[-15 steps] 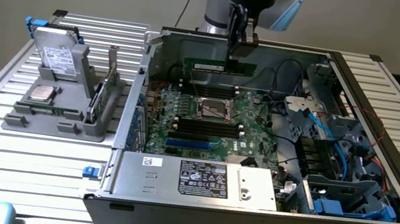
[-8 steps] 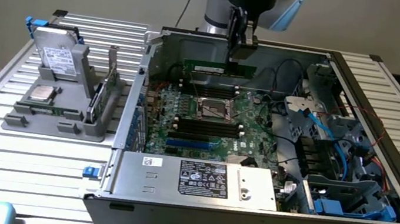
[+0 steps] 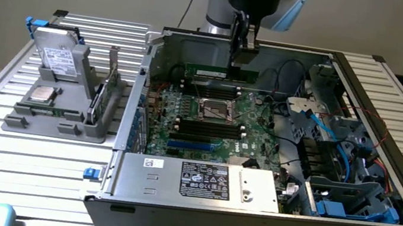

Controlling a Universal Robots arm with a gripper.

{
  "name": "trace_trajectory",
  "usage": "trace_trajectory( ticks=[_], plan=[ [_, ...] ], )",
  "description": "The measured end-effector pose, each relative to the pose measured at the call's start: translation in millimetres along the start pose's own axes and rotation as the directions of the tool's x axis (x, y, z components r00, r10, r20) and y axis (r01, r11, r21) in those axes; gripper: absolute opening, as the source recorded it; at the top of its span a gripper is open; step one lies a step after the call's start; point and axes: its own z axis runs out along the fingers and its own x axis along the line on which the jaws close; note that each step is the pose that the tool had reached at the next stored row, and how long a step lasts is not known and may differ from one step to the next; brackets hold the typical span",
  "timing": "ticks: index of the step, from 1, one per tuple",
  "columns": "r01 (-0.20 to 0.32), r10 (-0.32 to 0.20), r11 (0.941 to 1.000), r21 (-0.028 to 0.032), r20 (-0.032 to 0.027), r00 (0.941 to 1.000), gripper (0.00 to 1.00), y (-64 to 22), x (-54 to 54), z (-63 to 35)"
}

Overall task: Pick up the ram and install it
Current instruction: 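Insert the ram into the slot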

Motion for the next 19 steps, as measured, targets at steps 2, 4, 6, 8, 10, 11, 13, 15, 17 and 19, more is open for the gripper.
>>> trace_trajectory(
  ticks=[2,4,6,8,10,11,13,15,17,19],
  plan=[
    [-0.012,0.012,0.9999,-0.0006,0.0002,0.9999,0.13,-0.2,-0.1,2.2],
    [-0.020,0.020,0.9998,-0.0012,0.0003,0.9998,0.13,-0.3,-0.2,3.9],
    [-0.024,0.024,0.9997,-0.0015,0.0005,0.9997,0.13,-0.4,-0.3,6.5],
    [-0.026,0.026,0.9997,-0.0015,0.0006,0.9997,0.13,-0.4,-0.5,9.1],
    [-0.027,0.027,0.9996,-0.0016,0.0006,0.9996,0.13,-0.5,-0.6,12.0],
    [-0.027,0.027,0.9996,-0.0017,0.0005,0.9996,0.13,-0.5,-0.7,13.7],
    [-0.029,0.029,0.9996,-0.0017,0.0006,0.9996,0.13,-0.6,-0.8,16.9],
    [-0.029,0.029,0.9996,-0.0017,0.0007,0.9996,0.13,-0.7,-1.0,20.1],
    [-0.030,0.030,0.9995,-0.0018,0.0006,0.9995,0.13,-0.8,-1.2,23.8],
    [-0.031,0.031,0.9995,-0.0018,0.0007,0.9995,0.13,-1.0,-1.4,27.5]
  ],
)
